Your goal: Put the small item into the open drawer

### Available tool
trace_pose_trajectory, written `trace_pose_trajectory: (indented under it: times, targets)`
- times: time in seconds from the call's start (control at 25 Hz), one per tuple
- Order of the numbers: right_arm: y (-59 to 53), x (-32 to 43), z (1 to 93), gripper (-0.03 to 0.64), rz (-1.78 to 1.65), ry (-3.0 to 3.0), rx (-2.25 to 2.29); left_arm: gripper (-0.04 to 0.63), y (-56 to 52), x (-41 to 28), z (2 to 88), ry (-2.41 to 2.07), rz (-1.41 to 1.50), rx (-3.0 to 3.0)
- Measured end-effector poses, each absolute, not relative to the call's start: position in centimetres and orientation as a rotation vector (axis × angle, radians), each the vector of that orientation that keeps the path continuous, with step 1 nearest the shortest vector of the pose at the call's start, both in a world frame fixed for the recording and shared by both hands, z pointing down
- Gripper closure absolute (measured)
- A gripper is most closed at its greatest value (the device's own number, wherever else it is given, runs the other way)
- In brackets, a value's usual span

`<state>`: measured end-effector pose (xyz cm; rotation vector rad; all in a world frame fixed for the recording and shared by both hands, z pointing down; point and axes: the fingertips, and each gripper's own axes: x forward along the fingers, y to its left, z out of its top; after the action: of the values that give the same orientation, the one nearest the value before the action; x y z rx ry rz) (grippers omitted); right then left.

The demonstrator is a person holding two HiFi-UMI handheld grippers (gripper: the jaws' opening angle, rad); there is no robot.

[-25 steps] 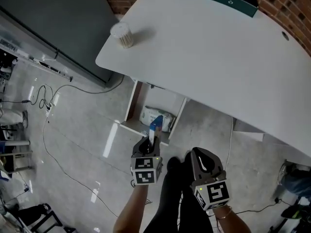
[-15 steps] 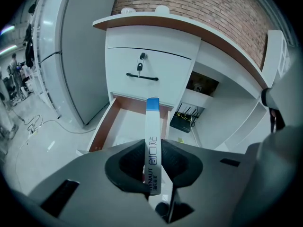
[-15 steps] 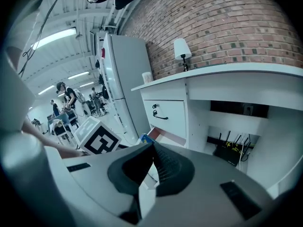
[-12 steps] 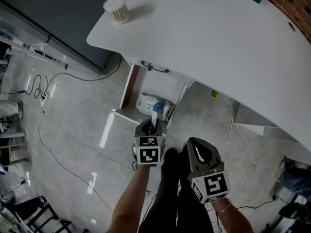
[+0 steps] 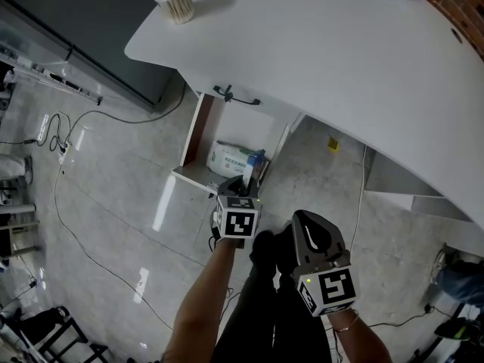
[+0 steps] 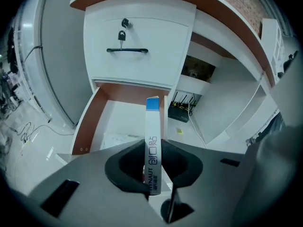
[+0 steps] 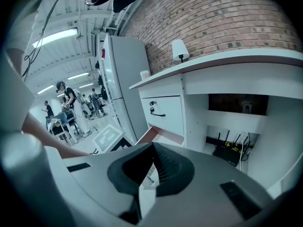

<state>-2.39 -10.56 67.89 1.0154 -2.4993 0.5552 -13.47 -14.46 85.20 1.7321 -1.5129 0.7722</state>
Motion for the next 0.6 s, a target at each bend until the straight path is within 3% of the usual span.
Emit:
trace_pose_trajectory:
  times: [0.6]
  targets:
    - [-12.5, -1.6, 69.5, 0.609, 0.565, -2.485, 1.045, 0.497, -16.6, -11.2, 91.0, -1.353, 0.942, 1.709]
